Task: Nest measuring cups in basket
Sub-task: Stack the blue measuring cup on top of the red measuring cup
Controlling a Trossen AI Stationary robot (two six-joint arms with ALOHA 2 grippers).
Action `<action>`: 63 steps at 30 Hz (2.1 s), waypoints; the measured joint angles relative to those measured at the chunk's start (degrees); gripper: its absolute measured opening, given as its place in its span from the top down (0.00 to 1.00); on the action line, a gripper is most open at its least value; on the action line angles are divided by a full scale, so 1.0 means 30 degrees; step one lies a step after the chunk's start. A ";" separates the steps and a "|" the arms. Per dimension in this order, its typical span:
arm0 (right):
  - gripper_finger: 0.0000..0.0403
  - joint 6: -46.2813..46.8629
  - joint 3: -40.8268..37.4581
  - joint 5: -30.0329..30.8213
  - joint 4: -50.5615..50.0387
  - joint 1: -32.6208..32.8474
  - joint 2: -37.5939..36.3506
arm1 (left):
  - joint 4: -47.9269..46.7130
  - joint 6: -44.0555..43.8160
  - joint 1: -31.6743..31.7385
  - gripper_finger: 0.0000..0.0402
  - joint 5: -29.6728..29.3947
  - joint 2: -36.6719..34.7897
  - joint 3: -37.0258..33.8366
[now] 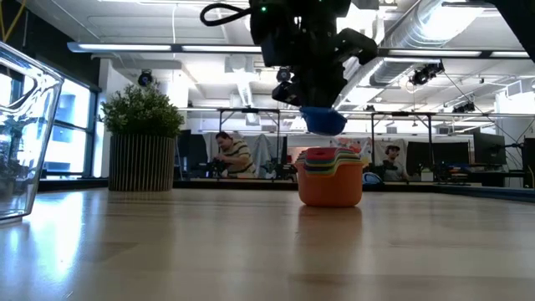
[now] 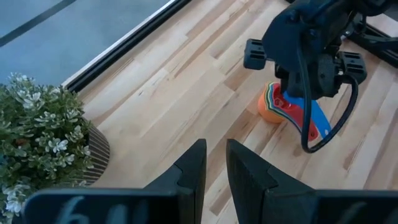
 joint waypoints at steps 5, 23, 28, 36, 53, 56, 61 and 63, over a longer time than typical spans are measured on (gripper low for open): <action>0.99 0.0066 0.0000 0.0073 -0.0013 0.0000 0.0000 | 0.0000 0.0000 0.0000 0.87 0.0000 0.0018 0.0000; 0.98 -0.0007 0.0000 -0.0109 0.0525 -0.0379 0.0000 | 0.0000 -0.0007 0.0000 0.87 -0.0641 0.0018 0.0000; 0.98 -0.0015 0.0000 -0.0859 0.0197 -0.0732 0.0000 | 0.0000 -0.0167 0.0000 0.87 -0.0648 0.0018 0.0000; 0.98 -0.0215 0.0000 -0.1689 -0.0008 -0.0490 0.0000 | 0.0000 -0.0648 0.0000 0.87 -0.1045 0.0018 0.0000; 0.98 0.0029 -0.1013 -0.1392 0.1007 -0.0131 -0.0022 | 0.0000 -0.0900 0.0000 0.87 -0.1480 0.0018 0.0000; 0.98 -0.0039 -0.1073 -0.1421 0.1023 -0.0138 -0.0029 | 0.0000 -0.0980 0.0000 0.87 -0.1536 0.0018 0.0000; 0.98 -0.0510 -0.1645 -0.1646 0.1471 -0.0371 -0.0044 | 0.0007 -0.0984 0.0000 0.87 -0.1559 0.0018 0.0000; 0.98 -0.0503 -0.1929 -0.1761 0.1466 -0.0488 -0.0044 | 0.0000 -0.0986 0.0000 0.87 -0.1559 0.0018 0.0000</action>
